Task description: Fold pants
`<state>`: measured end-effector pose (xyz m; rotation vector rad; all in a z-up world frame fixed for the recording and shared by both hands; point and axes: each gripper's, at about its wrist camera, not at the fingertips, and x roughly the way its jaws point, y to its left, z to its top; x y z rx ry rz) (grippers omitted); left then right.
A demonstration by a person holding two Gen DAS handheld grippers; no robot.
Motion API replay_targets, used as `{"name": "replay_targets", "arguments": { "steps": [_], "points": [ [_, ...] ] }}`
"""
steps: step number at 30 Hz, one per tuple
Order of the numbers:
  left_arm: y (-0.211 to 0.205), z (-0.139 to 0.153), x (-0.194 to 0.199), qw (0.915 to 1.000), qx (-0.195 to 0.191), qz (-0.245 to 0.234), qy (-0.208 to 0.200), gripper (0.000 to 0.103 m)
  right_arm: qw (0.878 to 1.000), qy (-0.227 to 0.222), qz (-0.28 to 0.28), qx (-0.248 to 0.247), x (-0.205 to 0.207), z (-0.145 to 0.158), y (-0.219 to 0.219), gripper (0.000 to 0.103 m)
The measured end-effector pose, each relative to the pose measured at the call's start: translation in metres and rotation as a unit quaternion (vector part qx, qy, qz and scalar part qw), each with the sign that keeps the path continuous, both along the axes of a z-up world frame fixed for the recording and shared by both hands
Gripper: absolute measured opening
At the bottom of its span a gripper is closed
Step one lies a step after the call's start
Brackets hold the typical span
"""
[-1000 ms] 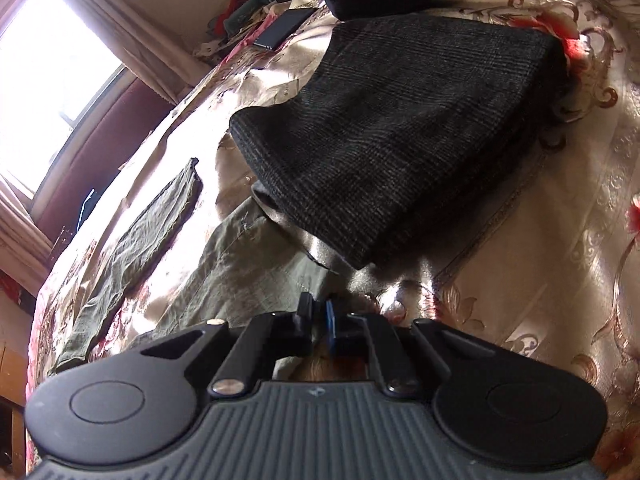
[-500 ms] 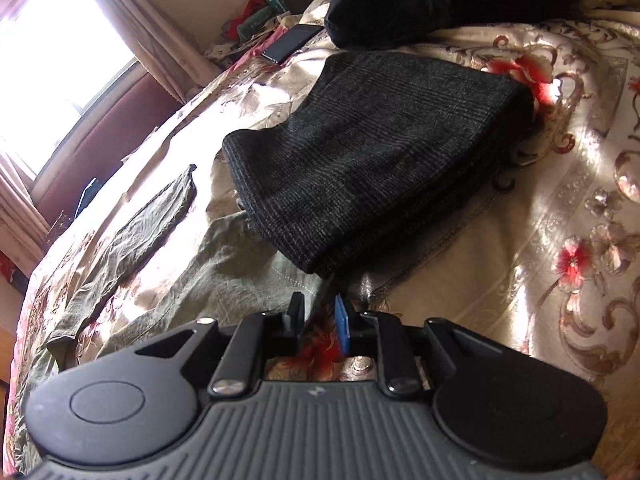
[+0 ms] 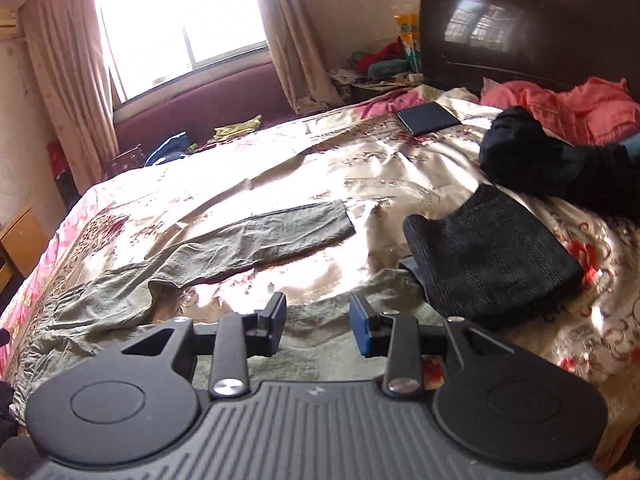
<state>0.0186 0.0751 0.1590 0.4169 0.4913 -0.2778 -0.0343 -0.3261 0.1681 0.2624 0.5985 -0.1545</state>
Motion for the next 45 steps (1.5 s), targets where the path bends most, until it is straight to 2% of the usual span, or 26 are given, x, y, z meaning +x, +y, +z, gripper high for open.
{"name": "replay_targets", "arguments": {
  "steps": [3,5,7,9,13,16,19,21,27,30,31,33,35,36,38,40,42,44,45],
  "points": [
    [0.027,-0.008,0.037,0.9996,0.007,0.019,0.019,0.095,0.997,0.017,0.07,-0.009,0.049,0.005,0.026,0.038],
    [0.042,-0.019,0.062,0.9986,0.03,0.033,0.03,0.095,0.989,0.038,0.138,-0.023,0.095,-0.002,0.046,0.043],
    [0.061,-0.034,0.091,0.9965,0.051,0.048,0.044,0.095,0.976,0.058,0.205,-0.051,0.145,-0.016,0.068,0.045],
    [0.081,-0.049,0.128,0.9943,0.053,0.067,0.064,0.094,0.953,0.074,0.273,-0.106,0.202,-0.037,0.108,0.045],
    [0.112,-0.078,0.206,0.9919,0.046,0.072,0.094,0.092,0.912,0.092,0.373,-0.147,0.302,-0.077,0.167,0.045],
    [0.137,-0.102,0.259,0.9909,0.051,0.068,0.105,0.092,0.888,0.095,0.42,-0.161,0.36,-0.1,0.198,0.045],
    [0.165,-0.13,0.304,0.9847,0.052,0.06,0.155,0.092,0.873,0.103,0.443,-0.178,0.405,-0.125,0.221,0.045],
    [0.179,-0.145,0.32,0.9813,0.06,0.061,0.172,0.092,0.863,0.114,0.456,-0.186,0.427,-0.138,0.231,0.045],
    [0.191,-0.157,0.337,0.9788,0.057,0.023,0.195,0.093,0.844,0.133,0.479,-0.203,0.454,-0.156,0.246,0.045],
    [0.198,-0.159,0.349,0.9732,0.036,0.03,0.225,0.095,0.841,0.145,0.482,-0.196,0.457,-0.159,0.251,0.048],
    [0.2,-0.161,0.352,0.9716,0.03,0.034,0.232,0.095,0.837,0.148,0.486,-0.202,0.458,-0.161,0.254,0.048],
    [0.2,-0.163,0.353,0.9709,0.029,0.034,0.235,0.095,0.829,0.154,0.493,-0.212,0.46,-0.164,0.257,0.048],
    [0.199,-0.163,0.355,0.9695,0.028,0.037,0.241,0.094,0.827,0.16,0.495,-0.211,0.464,-0.165,0.258,0.048],
    [0.199,-0.163,0.355,0.9691,0.027,0.036,0.243,0.091,0.828,0.158,0.494,-0.212,0.466,-0.164,0.258,0.048],
    [0.197,-0.161,0.353,0.97,0.02,0.028,0.241,0.078,0.828,0.152,0.496,-0.215,0.468,-0.161,0.257,0.048],
    [0.195,-0.16,0.35,0.9713,0.015,0.016,0.237,0.054,0.82,0.155,0.506,-0.218,0.47,-0.162,0.26,0.048],
    [0.193,-0.16,0.349,0.9719,0.006,0.011,0.235,0.043,0.816,0.162,0.509,-0.221,0.472,-0.167,0.263,0.048],
    [0.19,-0.161,0.35,0.9724,0.01,0.009,0.233,0.04,0.818,0.166,0.506,-0.218,0.474,-0.171,0.264,0.046],
    [0.189,-0.161,0.35,0.9723,0.013,0.009,0.233,0.039,0.823,0.168,0.499,-0.213,0.474,-0.172,0.263,0.045]
  ]
}}
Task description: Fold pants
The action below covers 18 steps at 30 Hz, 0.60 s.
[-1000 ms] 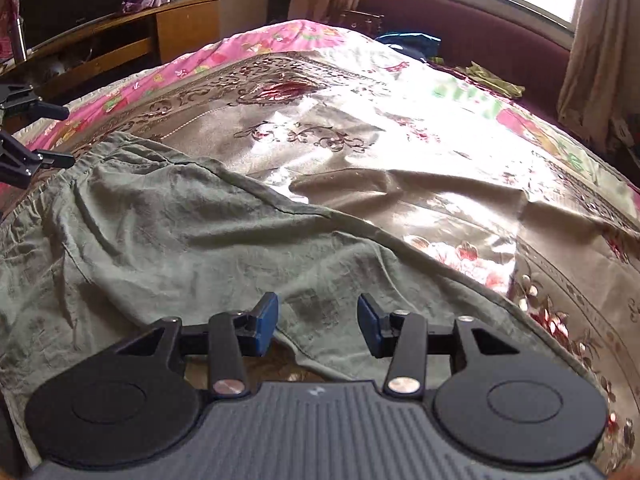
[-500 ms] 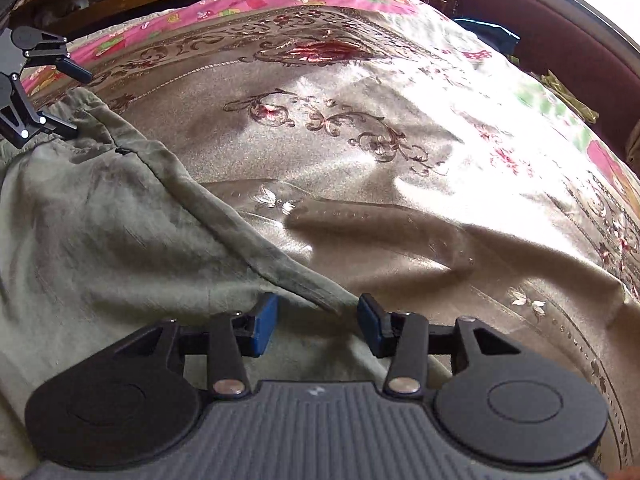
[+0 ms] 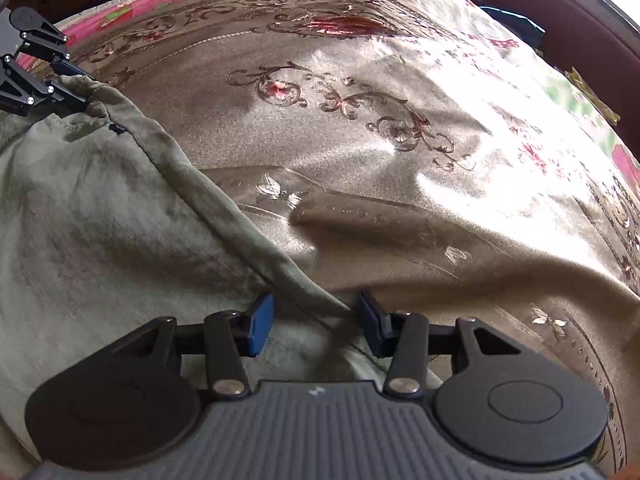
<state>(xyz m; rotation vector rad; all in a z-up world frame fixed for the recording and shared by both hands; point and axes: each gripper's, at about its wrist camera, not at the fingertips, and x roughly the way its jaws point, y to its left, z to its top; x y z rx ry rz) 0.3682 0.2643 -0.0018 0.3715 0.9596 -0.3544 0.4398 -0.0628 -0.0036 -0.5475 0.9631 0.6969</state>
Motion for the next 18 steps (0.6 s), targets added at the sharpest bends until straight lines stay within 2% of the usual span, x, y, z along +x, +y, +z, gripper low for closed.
{"name": "replay_targets", "arguments": {
  "steps": [1,2,6,9,11,15,18],
  "points": [
    [0.0,0.001,0.0,1.0,0.002,-0.003,0.0,0.037,1.0,0.0,-0.004,0.0,-0.001,0.001,0.0,0.028],
    [-0.001,0.002,-0.001,1.0,0.005,-0.004,0.001,0.036,1.0,-0.001,-0.008,-0.008,-0.004,0.002,0.002,0.001],
    [-0.009,0.01,-0.011,0.9992,0.038,-0.007,-0.012,0.03,0.999,-0.029,-0.026,-0.009,-0.028,0.025,0.001,0.0],
    [-0.012,0.023,-0.028,0.9984,0.048,-0.005,-0.03,0.029,0.998,-0.052,-0.037,0.023,-0.057,0.067,-0.005,0.0],
    [-0.009,0.039,-0.045,0.9982,0.038,-0.001,-0.046,0.028,0.996,-0.075,-0.036,0.036,-0.084,0.098,-0.01,0.0],
    [0.001,0.078,-0.103,0.995,0.012,0.011,-0.099,0.028,0.993,-0.102,-0.026,0.059,-0.161,0.155,-0.023,0.0],
    [-0.001,0.091,-0.164,0.9908,0.008,0.004,-0.135,0.029,0.992,-0.098,-0.026,0.074,-0.225,0.173,-0.028,0.0]
  ]
}}
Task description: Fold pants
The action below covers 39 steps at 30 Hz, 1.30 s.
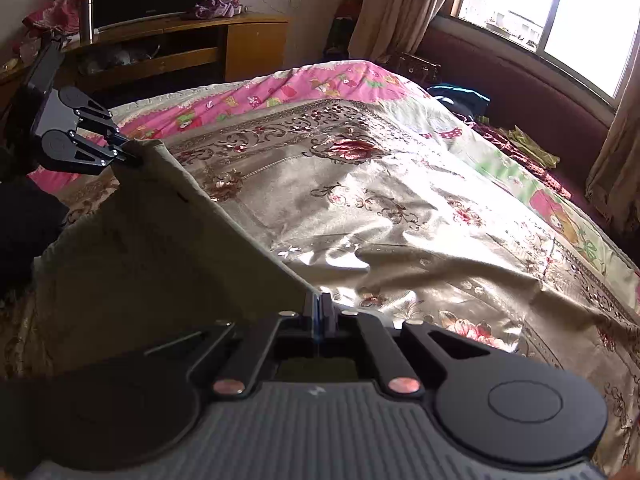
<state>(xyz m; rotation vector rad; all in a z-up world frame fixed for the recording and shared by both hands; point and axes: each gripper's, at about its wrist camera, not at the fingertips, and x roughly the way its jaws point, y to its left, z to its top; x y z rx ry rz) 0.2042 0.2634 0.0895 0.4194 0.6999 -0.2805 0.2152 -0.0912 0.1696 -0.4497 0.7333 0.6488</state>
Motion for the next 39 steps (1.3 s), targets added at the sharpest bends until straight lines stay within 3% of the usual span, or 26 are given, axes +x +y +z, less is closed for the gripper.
{"name": "replay_targets", "arguments": {
  "steps": [3,4,8,11,18,21,25,32,34,36,39],
  "points": [
    [-0.009,-0.008,-0.057,0.9993,0.031,-0.016,-0.012,0.029,0.999,0.027,0.012,-0.01,-0.055,-0.015,0.001,0.0],
    [-0.011,-0.014,-0.073,0.9988,0.044,-0.02,-0.011,0.029,0.998,0.055,0.01,-0.006,-0.071,-0.029,0.0,0.0],
    [-0.022,-0.042,-0.125,0.9966,0.073,-0.038,0.007,0.03,0.99,0.14,-0.028,0.002,-0.094,-0.09,-0.002,0.0],
    [-0.028,-0.053,-0.151,0.9952,0.086,-0.044,0.015,0.031,0.985,0.166,-0.036,-0.001,-0.109,-0.117,0.001,0.0],
    [-0.021,-0.062,-0.175,0.9963,0.084,-0.017,0.001,0.033,0.987,0.158,-0.02,-0.029,-0.13,-0.121,0.007,0.001],
    [-0.024,-0.081,-0.185,0.9918,0.124,-0.03,0.008,0.037,0.983,0.176,-0.017,-0.047,-0.131,-0.133,0.013,0.001],
    [-0.028,-0.098,-0.198,0.9841,0.17,-0.05,0.01,0.043,0.982,0.169,0.003,-0.087,-0.141,-0.144,0.025,0.006],
    [-0.02,-0.093,-0.193,0.9809,0.192,-0.006,-0.03,0.046,0.984,0.156,0.019,-0.08,-0.144,-0.137,0.035,0.006],
    [-0.018,-0.096,-0.19,0.9762,0.213,0.012,-0.04,0.046,0.985,0.154,0.017,-0.079,-0.145,-0.139,0.042,0.006],
    [-0.015,-0.109,-0.19,0.9688,0.246,0.024,-0.017,0.044,0.985,0.152,0.016,-0.079,-0.145,-0.141,0.047,0.006],
    [-0.014,-0.116,-0.204,0.9651,0.26,0.014,-0.027,0.044,0.984,0.158,0.016,-0.08,-0.146,-0.142,0.05,0.006]
  ]
}}
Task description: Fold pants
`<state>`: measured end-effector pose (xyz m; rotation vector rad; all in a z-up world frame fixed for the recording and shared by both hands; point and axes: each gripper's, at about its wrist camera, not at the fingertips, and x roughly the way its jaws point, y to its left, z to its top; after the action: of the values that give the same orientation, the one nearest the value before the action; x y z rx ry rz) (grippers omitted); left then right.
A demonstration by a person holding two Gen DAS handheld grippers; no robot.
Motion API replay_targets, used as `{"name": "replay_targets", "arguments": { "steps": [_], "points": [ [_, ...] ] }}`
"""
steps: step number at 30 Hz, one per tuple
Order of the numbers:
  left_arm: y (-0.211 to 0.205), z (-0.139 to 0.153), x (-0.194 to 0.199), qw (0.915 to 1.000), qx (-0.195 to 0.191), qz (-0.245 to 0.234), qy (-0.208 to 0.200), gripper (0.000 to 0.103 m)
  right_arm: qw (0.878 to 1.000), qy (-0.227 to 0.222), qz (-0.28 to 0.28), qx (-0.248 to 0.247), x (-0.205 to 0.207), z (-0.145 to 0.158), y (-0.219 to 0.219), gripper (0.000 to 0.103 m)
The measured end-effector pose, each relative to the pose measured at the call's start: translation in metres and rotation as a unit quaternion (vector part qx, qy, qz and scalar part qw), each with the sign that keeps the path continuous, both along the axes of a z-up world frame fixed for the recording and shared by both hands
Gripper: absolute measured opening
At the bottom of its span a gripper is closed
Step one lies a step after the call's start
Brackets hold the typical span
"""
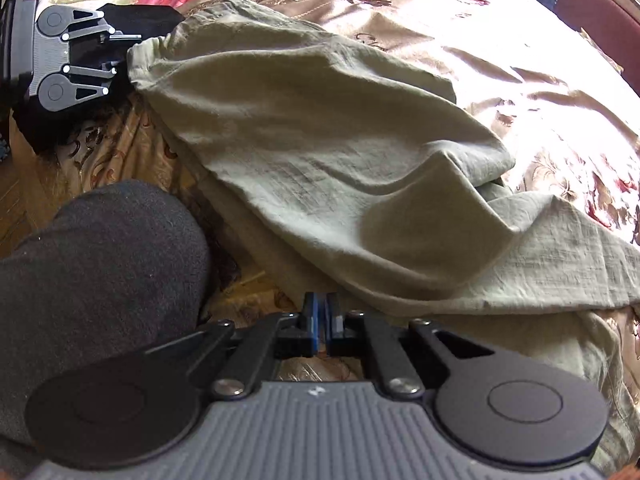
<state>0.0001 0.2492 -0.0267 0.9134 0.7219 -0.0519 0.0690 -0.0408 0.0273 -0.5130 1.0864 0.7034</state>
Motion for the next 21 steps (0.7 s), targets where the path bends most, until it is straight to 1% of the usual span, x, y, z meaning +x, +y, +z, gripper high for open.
{"name": "replay_targets", "arguments": {
  "steps": [3,5,7,8,10,11,12,14,15,16,18,21],
  "points": [
    [-0.007,0.01,-0.014,1.0,-0.001,-0.002,-0.009,0.046,1.0,0.0,-0.008,-0.002,-0.003,0.002,-0.005,0.006],
    [-0.009,0.022,-0.022,0.9995,-0.011,0.01,-0.028,0.046,1.0,-0.002,-0.024,0.0,-0.004,0.006,-0.011,0.006],
    [-0.011,0.035,-0.025,0.9979,-0.041,0.024,-0.044,0.046,0.999,-0.006,-0.045,0.004,-0.004,0.01,-0.02,0.006],
    [-0.014,0.042,-0.025,0.9962,-0.065,0.028,-0.051,0.046,0.998,-0.008,-0.059,0.006,-0.005,0.012,-0.026,0.006],
    [-0.023,0.049,-0.024,0.9929,-0.105,0.022,-0.052,0.047,0.995,-0.014,-0.094,0.009,-0.003,0.016,-0.042,0.006],
    [-0.03,0.047,-0.022,0.9922,-0.116,0.012,-0.043,0.047,0.993,-0.017,-0.112,0.011,-0.001,0.017,-0.05,0.006],
    [-0.037,0.041,-0.02,0.9924,-0.119,-0.001,-0.032,0.047,0.991,-0.018,-0.135,0.015,0.001,0.02,-0.061,0.007],
    [-0.05,0.022,-0.012,0.9919,-0.125,-0.009,0.02,0.047,0.983,-0.022,-0.178,0.026,0.007,0.024,-0.082,0.007],
    [-0.054,0.012,-0.009,0.9891,-0.137,-0.005,0.055,0.047,0.978,-0.026,-0.203,0.033,0.011,0.027,-0.094,0.007],
    [-0.056,0.005,-0.007,0.9883,-0.138,0.001,0.066,0.047,0.973,-0.031,-0.223,0.04,0.016,0.03,-0.106,0.009],
    [-0.06,0.007,-0.007,0.9888,-0.133,0.003,0.068,0.047,0.963,-0.036,-0.261,0.06,0.028,0.035,-0.127,0.014],
    [-0.064,0.024,-0.005,0.9875,-0.146,0.012,0.057,0.047,0.946,-0.038,-0.309,0.094,0.052,0.036,-0.153,0.021]
  ]
}}
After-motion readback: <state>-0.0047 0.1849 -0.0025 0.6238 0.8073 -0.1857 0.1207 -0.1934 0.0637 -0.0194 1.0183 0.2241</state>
